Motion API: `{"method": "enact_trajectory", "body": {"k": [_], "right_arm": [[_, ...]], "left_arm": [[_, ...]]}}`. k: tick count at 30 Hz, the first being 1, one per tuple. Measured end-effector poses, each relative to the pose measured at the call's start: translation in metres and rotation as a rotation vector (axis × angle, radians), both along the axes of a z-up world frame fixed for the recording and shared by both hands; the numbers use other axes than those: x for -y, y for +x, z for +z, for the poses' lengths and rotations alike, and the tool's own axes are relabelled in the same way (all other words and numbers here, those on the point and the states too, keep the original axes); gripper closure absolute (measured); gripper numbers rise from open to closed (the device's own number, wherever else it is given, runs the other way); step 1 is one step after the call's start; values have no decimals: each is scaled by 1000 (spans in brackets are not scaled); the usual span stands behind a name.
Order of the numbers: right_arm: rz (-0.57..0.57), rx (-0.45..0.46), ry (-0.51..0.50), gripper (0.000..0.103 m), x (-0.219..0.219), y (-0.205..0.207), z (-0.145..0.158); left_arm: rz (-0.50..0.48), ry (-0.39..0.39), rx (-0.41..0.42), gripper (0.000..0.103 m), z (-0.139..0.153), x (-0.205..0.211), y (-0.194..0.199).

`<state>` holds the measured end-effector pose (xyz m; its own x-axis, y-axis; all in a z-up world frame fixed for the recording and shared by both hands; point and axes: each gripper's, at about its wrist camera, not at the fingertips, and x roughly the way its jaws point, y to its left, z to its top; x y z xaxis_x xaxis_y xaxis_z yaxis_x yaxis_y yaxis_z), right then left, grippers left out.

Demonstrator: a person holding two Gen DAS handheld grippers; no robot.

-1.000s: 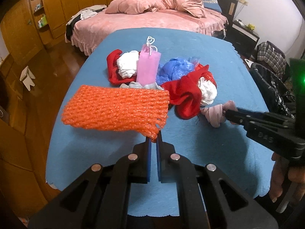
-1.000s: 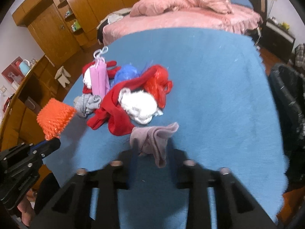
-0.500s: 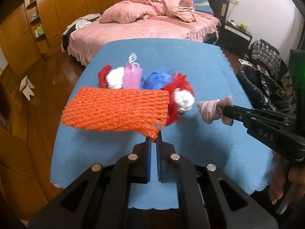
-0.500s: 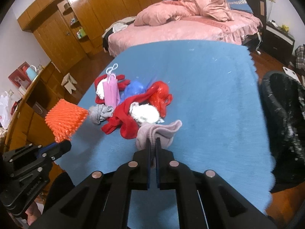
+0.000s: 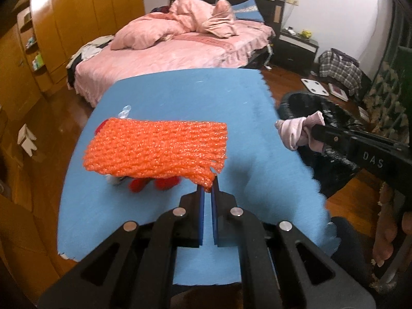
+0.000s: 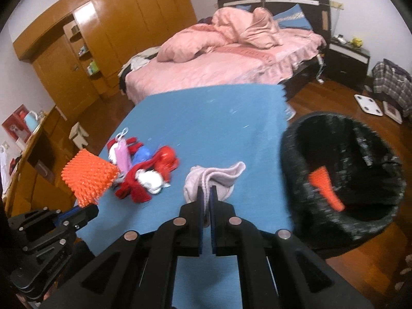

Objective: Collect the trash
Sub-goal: 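Lift both held items over the black bin and open both tools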

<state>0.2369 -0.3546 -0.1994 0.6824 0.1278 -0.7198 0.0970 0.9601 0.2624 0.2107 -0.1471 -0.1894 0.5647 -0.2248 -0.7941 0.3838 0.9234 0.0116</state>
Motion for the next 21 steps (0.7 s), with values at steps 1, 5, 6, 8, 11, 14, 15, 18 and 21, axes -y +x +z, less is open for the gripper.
{"method": "enact_trajectory", "body": {"k": [1,5,6,8,11,14,15,18,21], "right_arm": [[-18,6,-10,99,9,-3,4],[-71,27,-33,99,42,-16,16],[-80,31,-40,99,49,-18,18],[-109,41,-57,99,69,-23,23],[-163,47,-59,99,107,-28,27],[-205,42,-51,99,138,-31,22],[-217,40,-47,99,149,-31,20],[-251,27,-36,99,181,-27,8],[-279,8,-24,99,209,-24,-5]], "left_arm": [[-10,-7,1,99,2,10,1],[-51,-24,10,99,7,47,4],[-59,-28,12,99,8,56,4],[-84,-39,17,99,11,77,4],[-134,-54,28,99,17,113,5],[-179,-58,37,99,18,147,5],[-199,-63,39,99,17,161,5],[-248,-66,28,99,10,198,9],[-299,-66,23,99,1,233,15]]}}
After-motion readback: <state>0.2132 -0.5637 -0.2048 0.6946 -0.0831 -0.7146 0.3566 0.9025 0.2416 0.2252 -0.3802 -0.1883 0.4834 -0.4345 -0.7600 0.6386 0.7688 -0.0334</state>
